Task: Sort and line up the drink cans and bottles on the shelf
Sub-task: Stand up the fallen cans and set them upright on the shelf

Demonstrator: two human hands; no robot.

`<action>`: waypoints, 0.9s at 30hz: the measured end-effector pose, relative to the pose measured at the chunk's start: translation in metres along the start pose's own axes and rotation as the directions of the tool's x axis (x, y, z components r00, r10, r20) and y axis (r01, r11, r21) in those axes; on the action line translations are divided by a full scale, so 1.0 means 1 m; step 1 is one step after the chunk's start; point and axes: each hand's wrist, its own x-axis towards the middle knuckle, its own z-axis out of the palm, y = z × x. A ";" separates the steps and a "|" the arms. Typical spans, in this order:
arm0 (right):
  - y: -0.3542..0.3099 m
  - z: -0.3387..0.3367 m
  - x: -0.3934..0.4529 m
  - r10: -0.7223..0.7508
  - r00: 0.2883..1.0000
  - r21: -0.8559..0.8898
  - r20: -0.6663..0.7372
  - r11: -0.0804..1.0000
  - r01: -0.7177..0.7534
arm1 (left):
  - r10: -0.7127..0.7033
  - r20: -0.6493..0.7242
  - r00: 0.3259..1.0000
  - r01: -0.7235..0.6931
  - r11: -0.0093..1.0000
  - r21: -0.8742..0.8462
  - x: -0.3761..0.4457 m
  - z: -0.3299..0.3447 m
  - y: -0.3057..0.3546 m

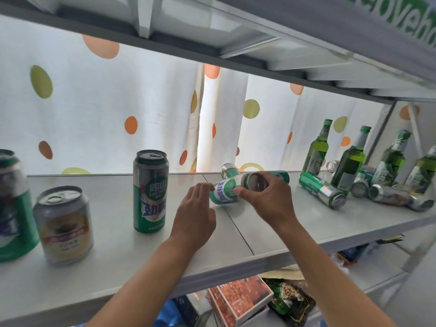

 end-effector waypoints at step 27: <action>-0.059 0.029 0.036 0.052 0.989 -0.043 0.140 0.998 -0.046 | 0.099 -0.321 0.942 -0.128 0.989 -0.072 0.005 -0.028 0.013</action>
